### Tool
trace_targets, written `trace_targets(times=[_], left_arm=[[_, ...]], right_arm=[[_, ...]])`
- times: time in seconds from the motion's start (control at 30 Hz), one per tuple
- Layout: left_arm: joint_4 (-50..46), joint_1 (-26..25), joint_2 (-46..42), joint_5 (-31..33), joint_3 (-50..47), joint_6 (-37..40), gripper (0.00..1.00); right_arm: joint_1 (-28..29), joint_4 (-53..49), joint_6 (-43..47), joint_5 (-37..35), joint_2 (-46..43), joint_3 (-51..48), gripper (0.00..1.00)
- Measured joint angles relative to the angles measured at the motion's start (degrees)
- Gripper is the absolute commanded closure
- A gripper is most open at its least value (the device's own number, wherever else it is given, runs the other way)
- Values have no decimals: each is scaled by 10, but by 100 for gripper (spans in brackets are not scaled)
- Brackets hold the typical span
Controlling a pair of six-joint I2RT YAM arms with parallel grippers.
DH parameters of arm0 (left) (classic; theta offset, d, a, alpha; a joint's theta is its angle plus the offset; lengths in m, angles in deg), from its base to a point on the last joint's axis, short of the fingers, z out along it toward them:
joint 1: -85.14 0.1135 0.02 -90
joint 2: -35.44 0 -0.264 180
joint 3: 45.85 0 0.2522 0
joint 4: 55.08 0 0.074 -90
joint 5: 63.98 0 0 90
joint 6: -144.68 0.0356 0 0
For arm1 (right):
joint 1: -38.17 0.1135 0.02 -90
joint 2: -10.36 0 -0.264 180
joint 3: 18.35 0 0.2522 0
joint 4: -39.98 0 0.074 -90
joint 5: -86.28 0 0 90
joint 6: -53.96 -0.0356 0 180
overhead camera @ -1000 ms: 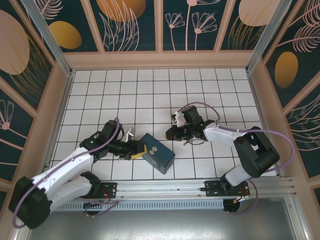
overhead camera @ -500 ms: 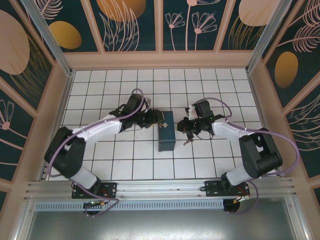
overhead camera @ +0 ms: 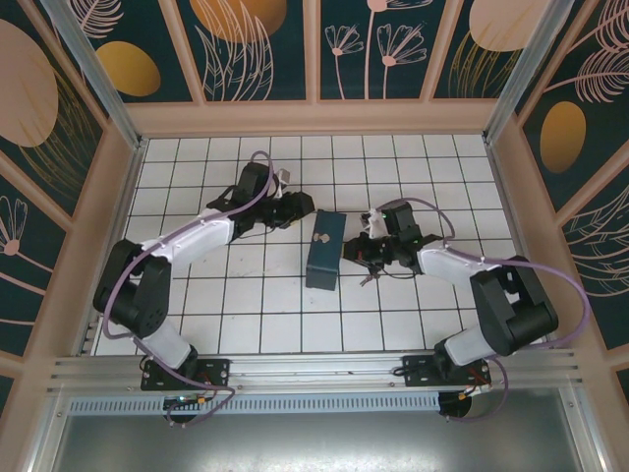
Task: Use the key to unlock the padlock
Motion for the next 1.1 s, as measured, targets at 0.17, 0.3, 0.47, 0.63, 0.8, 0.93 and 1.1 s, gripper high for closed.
trace_targets(times=[0.17,0.3,0.47,0.63,0.8,0.93,1.1], left_arm=[[-1,-16,-7,-54,-8,17,55],[-5,-5,-9,-62,-8,26,55],[-13,31,-12,-64,-8,29,54],[-71,81,-29,-62,13,63,53],[-116,118,-57,-42,13,113,54],[-135,123,-62,-47,-15,141,56],[-155,115,-62,-65,-42,165,56]], right_arm=[[33,83,-44,17,50,0,92],[47,131,-67,22,93,15,92],[56,162,-80,15,134,38,92],[58,160,-82,2,145,49,92],[65,159,-82,-3,145,55,92],[71,162,-85,-9,146,55,94],[75,179,-89,-9,176,73,95]])
